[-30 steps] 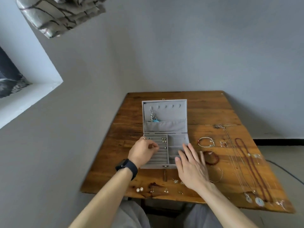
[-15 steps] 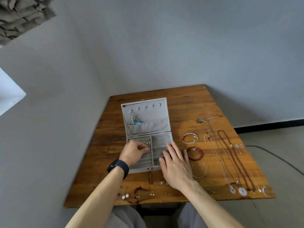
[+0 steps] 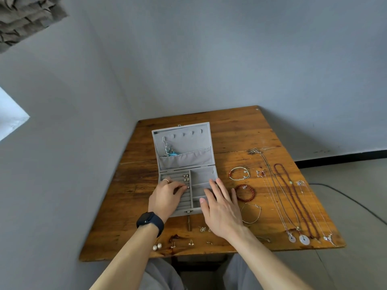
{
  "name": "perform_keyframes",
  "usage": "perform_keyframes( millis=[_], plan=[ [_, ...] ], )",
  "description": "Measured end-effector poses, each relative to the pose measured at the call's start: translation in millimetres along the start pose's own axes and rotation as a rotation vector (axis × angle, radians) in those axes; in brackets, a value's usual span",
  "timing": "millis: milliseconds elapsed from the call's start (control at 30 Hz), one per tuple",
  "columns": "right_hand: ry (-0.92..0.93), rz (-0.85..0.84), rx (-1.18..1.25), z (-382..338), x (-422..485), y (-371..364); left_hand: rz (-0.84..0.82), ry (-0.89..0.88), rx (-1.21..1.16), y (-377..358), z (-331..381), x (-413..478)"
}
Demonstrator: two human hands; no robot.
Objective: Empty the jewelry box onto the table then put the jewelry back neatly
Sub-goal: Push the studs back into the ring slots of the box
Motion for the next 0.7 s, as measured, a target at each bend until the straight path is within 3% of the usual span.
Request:
perform_keyframes(
  millis=[433,700],
  plan=[
    [-0.026,-0.086,-0.026,-5,-7,-10,-0.059,-0.071,-0.069,7,1,-11],
    [-0.024,-0.157,0.059,-4,-4,-7,-0.099,-0.102,0.060,4,7,-20]
  ],
)
Point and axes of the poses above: each hand's wrist, its own x-axis towards the middle knuckle, its own y-axis out of the back of the hand, z = x × y, the point moved 10 cm from there along x, towards the middle knuckle, and after that the axes turned 1 degree about y, right-handed, at the moved point
